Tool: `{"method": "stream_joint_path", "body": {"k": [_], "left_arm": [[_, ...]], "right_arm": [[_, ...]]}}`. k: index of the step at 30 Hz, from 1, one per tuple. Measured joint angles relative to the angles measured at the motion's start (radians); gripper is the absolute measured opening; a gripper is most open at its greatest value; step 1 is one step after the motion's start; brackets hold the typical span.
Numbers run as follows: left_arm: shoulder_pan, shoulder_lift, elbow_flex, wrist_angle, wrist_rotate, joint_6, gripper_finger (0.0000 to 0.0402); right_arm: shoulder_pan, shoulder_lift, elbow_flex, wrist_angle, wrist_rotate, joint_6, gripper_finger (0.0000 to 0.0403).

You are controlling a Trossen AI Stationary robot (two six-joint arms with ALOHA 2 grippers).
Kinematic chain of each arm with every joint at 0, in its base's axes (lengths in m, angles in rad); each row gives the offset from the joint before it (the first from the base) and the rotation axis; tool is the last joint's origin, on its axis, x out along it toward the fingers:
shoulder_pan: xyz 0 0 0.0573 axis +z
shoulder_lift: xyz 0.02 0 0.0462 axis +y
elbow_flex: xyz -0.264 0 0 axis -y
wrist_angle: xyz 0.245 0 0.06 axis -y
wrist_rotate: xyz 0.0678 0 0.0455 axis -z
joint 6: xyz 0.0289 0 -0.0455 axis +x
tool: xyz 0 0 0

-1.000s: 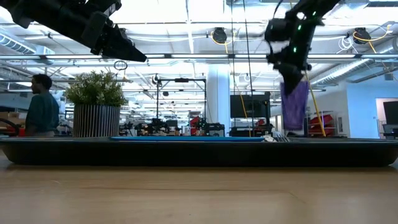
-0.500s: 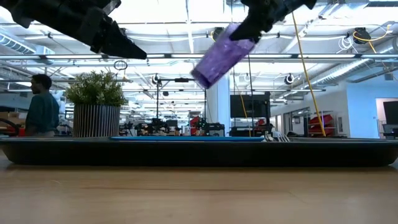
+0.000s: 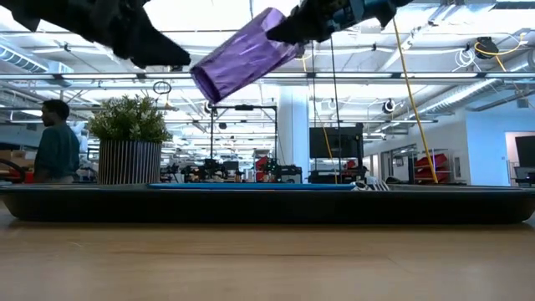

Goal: Pick and place plate/cup/fork/spoon on tray
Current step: Put the violet cup on the black tray to the upper left of the blue plate

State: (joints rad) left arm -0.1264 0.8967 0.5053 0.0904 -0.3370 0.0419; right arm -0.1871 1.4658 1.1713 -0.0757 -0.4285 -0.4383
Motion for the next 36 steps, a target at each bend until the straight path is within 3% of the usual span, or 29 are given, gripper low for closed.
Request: {"method": "stream_joint_path", "body": {"k": [8, 11, 15, 17, 22, 27, 36], "left_arm": [[0.070, -0.082, 0.103, -0.014, -0.068, -0.063, 0.0127], [0.091, -0.078, 0.179, -0.096, 0.060, -0.067, 0.0127], [0.127, -0.016, 0.335, -0.354, 0.305, -0.100, 0.0127], [0.135, 0.024, 0.414, -0.488, 0.377, -0.091, 0.0127], [0.139, 0.113, 0.593, -0.739, 0.390, -0.084, 0.0127], [0.139, 0.181, 0.735, -0.853, 0.409, -0.045, 0.0127], [0.139, 0.298, 0.858, -1.028, 0.601, 0.099, 0.0126]], "right_arm": [[-0.001, 0.053, 0.000, -0.089, 0.007, -0.095, 0.0000], [0.000, 0.073, 0.000, -0.085, -0.045, -0.117, 0.0000], [0.005, 0.099, 0.000, -0.033, -0.136, -0.154, 0.0000], [0.010, 0.110, 0.000, -0.016, -0.152, -0.166, 0.0000], [0.031, 0.146, 0.049, -0.032, -0.165, -0.196, 0.0000], [0.052, 0.200, 0.123, -0.067, -0.231, -0.229, 0.0000], [0.100, 0.318, 0.227, -0.080, -0.231, -0.250, 0.0000]]}}
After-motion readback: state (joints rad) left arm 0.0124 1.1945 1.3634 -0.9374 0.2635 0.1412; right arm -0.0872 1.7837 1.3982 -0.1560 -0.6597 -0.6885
